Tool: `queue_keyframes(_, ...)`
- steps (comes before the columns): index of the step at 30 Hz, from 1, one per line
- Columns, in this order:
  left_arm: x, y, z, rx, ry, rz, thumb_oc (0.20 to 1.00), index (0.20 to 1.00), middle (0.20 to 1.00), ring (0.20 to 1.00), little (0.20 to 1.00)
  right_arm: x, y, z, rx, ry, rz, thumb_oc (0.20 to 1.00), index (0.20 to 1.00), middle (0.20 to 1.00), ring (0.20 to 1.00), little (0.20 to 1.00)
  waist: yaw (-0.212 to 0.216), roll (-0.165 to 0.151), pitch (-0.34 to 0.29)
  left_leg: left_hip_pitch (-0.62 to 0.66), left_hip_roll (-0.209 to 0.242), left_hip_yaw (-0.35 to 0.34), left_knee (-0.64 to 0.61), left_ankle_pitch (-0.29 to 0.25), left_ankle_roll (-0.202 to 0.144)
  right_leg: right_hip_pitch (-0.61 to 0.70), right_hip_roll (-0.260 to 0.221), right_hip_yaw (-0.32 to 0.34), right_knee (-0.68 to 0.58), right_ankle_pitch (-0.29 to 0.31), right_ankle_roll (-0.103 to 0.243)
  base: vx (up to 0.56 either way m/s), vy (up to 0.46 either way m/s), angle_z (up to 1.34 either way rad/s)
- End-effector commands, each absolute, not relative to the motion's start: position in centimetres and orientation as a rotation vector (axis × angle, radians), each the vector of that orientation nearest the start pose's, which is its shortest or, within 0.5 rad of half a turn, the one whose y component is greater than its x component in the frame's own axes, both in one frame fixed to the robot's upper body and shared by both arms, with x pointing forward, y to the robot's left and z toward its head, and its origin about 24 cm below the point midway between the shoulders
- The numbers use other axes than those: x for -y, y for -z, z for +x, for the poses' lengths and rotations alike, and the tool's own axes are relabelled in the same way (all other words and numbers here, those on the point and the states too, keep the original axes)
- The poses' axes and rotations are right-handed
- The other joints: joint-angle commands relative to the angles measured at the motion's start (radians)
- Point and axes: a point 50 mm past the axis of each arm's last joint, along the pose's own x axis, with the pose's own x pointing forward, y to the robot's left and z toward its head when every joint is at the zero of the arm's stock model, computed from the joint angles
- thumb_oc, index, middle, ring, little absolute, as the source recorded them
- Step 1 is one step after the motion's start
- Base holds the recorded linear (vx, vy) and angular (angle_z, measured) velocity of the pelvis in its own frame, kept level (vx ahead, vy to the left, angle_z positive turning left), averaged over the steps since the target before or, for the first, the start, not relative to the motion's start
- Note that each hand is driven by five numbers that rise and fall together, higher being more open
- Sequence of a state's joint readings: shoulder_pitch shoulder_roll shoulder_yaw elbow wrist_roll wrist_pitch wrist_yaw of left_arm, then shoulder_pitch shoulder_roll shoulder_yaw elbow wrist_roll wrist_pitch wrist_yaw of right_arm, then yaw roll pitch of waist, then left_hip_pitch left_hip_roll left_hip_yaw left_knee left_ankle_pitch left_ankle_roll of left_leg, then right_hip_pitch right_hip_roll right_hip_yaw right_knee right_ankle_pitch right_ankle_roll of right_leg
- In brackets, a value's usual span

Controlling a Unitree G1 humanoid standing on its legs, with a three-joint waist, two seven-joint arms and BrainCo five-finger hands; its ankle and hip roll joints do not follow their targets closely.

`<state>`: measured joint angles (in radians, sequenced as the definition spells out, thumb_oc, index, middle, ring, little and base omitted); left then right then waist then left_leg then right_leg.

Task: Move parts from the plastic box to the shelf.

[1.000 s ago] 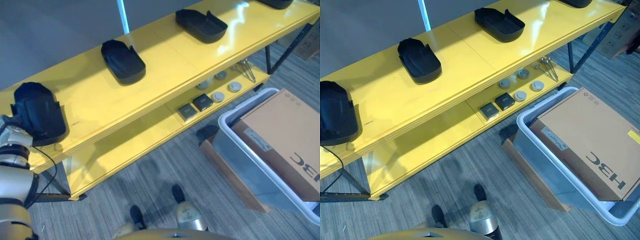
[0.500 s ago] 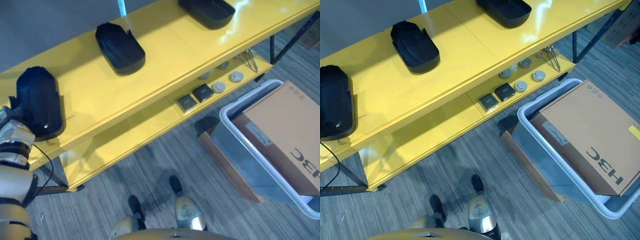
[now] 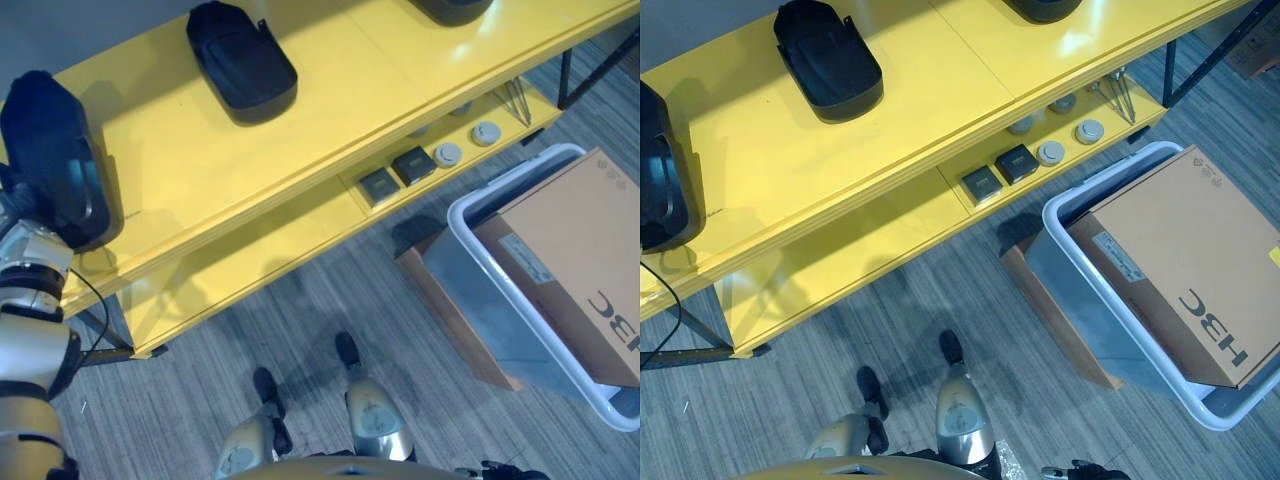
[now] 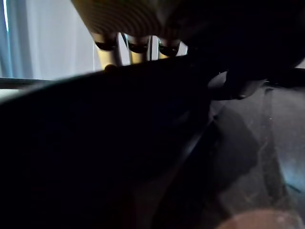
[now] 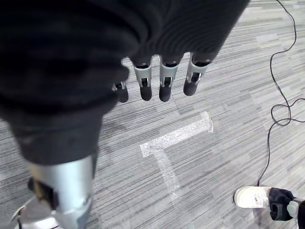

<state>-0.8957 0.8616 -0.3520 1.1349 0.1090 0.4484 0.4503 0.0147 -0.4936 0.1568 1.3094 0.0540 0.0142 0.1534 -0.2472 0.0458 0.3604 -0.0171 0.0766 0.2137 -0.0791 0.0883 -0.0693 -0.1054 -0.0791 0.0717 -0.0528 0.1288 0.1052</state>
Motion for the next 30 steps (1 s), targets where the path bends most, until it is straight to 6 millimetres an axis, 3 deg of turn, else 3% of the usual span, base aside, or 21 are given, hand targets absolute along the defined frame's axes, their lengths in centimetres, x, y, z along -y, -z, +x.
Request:
queue_keyframes(1,-42.1,-16.9,30.2,-0.562,-1.114,1.033,0.200,0.200,0.200,0.200,0.200,33.8,13.1,3.9,-1.447,0.110,-0.394,1.000,1.000,1.000,1.000,1.000,-0.002,-0.046,-0.019,-0.102,0.037,-0.070,0.166,-0.066,0.018,-0.041,-0.055,0.037,0.104,-0.057,0.029,0.00,0.000,0.00)
queue_keyframes(7,-42.6,-15.1,29.0,-0.642,-1.162,0.898,0.200,0.200,0.200,0.200,0.200,33.3,13.4,4.1,-1.444,0.114,-0.387,1.000,1.000,1.000,1.000,1.000,0.002,-0.045,-0.015,-0.100,0.038,-0.077,0.168,-0.065,0.017,-0.036,-0.056,0.032,0.106,-0.060,0.026,0.00,0.001,0.03)
queue_keyframes(14,-42.7,-13.8,28.6,-0.662,-1.142,0.869,0.200,0.200,0.200,0.200,0.200,33.3,13.3,4.3,-1.444,0.124,-0.385,1.000,1.000,1.000,1.000,1.000,0.005,-0.042,-0.015,-0.097,0.038,-0.077,0.163,-0.063,0.017,-0.032,-0.056,0.034,0.103,-0.059,0.026,0.00,0.000,0.00)
queue_keyframes(19,-42.5,-14.7,29.2,-0.622,-1.124,0.904,0.200,0.200,0.200,0.200,0.200,33.3,13.3,4.5,-1.437,0.119,-0.389,1.000,1.000,1.000,1.000,1.000,0.001,-0.041,-0.011,-0.098,0.039,-0.072,0.163,-0.063,0.016,-0.034,-0.057,0.037,0.103,-0.058,0.026,0.00,0.000,0.00)
queue_keyframes(23,-42.0,-16.6,30.3,-0.556,-1.098,1.060,0.200,0.200,0.200,0.200,0.200,33.2,13.3,4.6,-1.433,0.112,-0.384,1.000,1.000,1.000,1.000,1.000,0.000,-0.042,-0.008,-0.098,0.040,-0.068,0.158,-0.061,0.016,-0.037,-0.057,0.040,0.101,-0.054,0.028,0.00,0.000,0.00)
queue_keyframes(30,-41.0,-17.6,31.4,-0.514,-1.073,1.113,0.200,0.200,0.200,0.200,0.200,33.3,13.3,4.7,-1.428,0.117,-0.374,1.000,1.000,1.000,1.000,1.000,-0.004,-0.041,-0.010,-0.095,0.041,-0.062,0.151,-0.060,0.015,-0.036,-0.058,0.042,0.097,-0.052,0.030,0.00,0.000,0.00)
